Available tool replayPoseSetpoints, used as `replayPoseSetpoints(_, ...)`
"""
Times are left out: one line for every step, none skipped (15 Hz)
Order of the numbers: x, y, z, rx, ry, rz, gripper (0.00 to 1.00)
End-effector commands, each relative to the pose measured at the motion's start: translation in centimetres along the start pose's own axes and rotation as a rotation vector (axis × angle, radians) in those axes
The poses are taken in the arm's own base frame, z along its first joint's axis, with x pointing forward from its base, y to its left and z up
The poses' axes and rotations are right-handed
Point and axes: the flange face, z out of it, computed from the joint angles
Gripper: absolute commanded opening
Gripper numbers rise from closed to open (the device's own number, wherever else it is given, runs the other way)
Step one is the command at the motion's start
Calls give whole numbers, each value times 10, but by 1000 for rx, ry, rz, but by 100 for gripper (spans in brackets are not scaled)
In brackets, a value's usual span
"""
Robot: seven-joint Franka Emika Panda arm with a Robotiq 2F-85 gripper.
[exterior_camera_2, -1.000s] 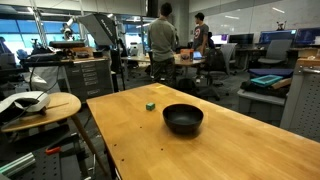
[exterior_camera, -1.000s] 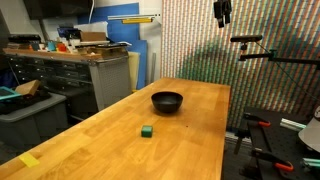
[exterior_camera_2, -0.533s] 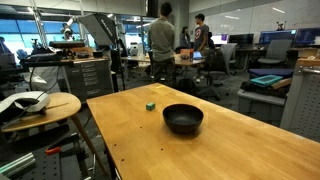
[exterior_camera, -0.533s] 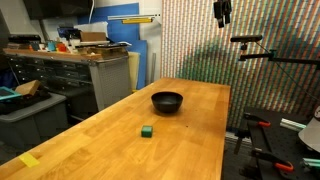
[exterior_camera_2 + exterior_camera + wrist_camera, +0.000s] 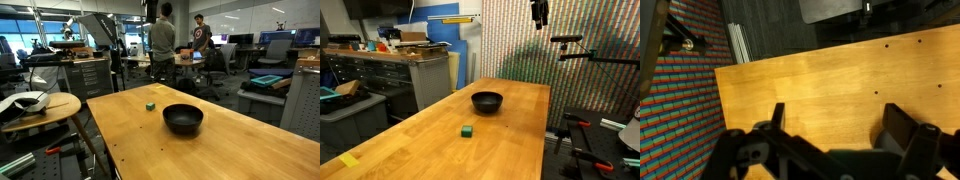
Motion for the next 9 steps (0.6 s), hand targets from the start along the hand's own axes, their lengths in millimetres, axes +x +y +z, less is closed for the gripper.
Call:
replayPoseSetpoints(28, -44, -5, -37, 2, -40, 100)
replayPoseSetpoints(36, -61, -3, -48, -3, -66, 100)
replayPoseSetpoints(46, -80, 0, -58, -3, -95, 100)
replayPoseSetpoints(54, -96, 3, -67, 2, -121, 100)
replayPoseSetpoints(64, -115, 7, -80, 9, -153, 100)
replayPoseSetpoints(74, -132, 11, -90, 16, -177, 100)
replayPoseSetpoints(83, -147, 15, -104, 21, -211, 100)
replayPoseSetpoints(93, -161, 21, -108, 18, -246, 100)
replayPoseSetpoints(102, -176, 27, -114, 13, -280, 100)
